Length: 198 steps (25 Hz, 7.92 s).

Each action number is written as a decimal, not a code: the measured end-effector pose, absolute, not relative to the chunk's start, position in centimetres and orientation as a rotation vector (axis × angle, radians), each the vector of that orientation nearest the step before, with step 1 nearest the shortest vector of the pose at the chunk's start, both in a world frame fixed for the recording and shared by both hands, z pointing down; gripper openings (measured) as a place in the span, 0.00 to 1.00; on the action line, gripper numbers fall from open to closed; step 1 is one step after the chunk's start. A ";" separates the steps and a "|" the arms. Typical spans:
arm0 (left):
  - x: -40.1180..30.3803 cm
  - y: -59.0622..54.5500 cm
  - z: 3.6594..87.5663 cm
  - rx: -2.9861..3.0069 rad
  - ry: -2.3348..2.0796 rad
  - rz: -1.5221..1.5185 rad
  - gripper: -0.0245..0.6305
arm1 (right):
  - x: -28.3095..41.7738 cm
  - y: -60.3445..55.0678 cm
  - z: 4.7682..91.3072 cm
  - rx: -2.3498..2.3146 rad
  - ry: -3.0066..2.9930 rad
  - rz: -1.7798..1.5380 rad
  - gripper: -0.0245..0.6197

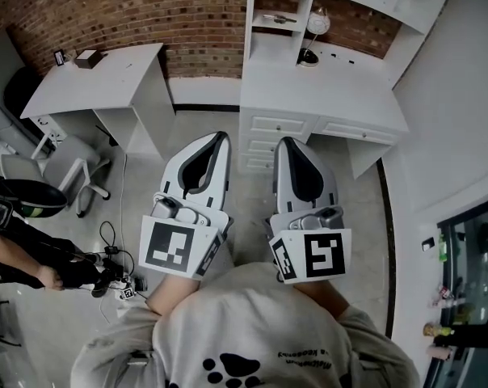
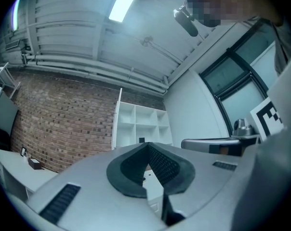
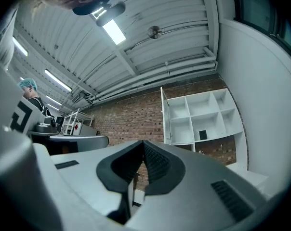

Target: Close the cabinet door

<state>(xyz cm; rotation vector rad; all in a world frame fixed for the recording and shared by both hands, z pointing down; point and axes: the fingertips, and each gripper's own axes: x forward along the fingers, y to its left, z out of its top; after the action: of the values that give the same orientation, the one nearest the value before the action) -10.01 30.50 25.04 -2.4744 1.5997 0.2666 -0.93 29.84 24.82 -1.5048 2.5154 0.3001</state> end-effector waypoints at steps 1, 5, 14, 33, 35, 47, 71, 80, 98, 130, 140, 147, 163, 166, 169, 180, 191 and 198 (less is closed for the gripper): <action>-10.2 30.0 25.2 -2.479 1.598 0.269 0.05 | -1.1 29.4 24.9 -1.507 2.517 0.302 0.07; -10.5 27.1 25.7 -2.495 1.582 0.270 0.05 | -1.5 26.7 25.3 -1.529 2.512 0.308 0.07; -13.0 17.4 25.9 -2.534 1.559 0.260 0.05 | -4.1 17.3 25.3 -1.565 2.497 0.299 0.07; -17.2 0.4 27.1 -2.611 1.437 0.247 0.05 | -8.2 1.1 26.2 -1.686 2.407 0.291 0.07; -17.0 -0.7 27.2 -2.618 1.423 0.246 0.05 | -8.1 0.0 26.3 -1.693 2.400 0.287 0.07; -15.2 -9.5 26.1 -2.599 1.436 0.261 0.05 | -6.8 -9.0 25.4 -1.651 2.418 0.300 0.07; -14.6 -22.3 23.3 -2.431 1.571 0.280 0.05 | -7.7 -22.8 23.2 -1.361 2.563 0.372 0.07; -14.8 -23.9 21.9 -2.470 1.515 0.294 0.05 | -8.0 -24.1 22.0 -1.406 2.542 0.392 0.07; -16.3 -26.0 16.8 -2.477 1.399 0.357 0.05 | -9.5 -26.3 15.9 -1.408 2.451 0.531 0.07; -17.1 -27.7 12.4 -2.405 1.342 0.330 0.05 | -13.0 -30.4 11.7 -1.426 2.575 0.447 0.25; -17.2 -27.6 13.4 -2.445 1.301 0.315 0.05 | -12.9 -30.8 12.1 -1.546 2.528 0.422 0.23; -16.1 -27.8 13.8 -2.490 1.252 0.332 0.05 | -11.8 -30.9 12.1 -1.585 2.513 0.415 0.21; -12.8 -29.3 14.5 -2.551 1.150 0.327 0.05 | -6.5 -31.8 12.1 -1.639 2.438 0.368 0.18; -11.9 -29.9 14.6 -2.558 1.137 0.330 0.05 | -5.5 -32.1 12.1 -1.638 2.432 0.376 0.18; -10.6 -30.7 14.7 -2.566 1.128 0.335 0.05 | -4.0 -32.6 12.1 -1.634 2.432 0.365 0.18; -5.1 -34.4 14.7 -2.579 1.132 0.316 0.05 | 2.3 -35.7 11.9 -1.551 2.460 0.300 0.18; -0.9 -39.0 15.9 -2.561 1.216 0.282 0.05 | 8.2 -41.2 12.0 -1.347 2.547 0.218 0.20; 1.4 -41.6 16.0 -2.528 1.277 0.283 0.05 | 10.7 -45.1 12.1 -1.238 2.608 0.181 0.22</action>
<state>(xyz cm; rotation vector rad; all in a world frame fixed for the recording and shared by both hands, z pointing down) 1.37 -41.63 15.98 -2.5282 1.2768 0.2832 10.67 -45.08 12.06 -1.2381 2.6081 0.1805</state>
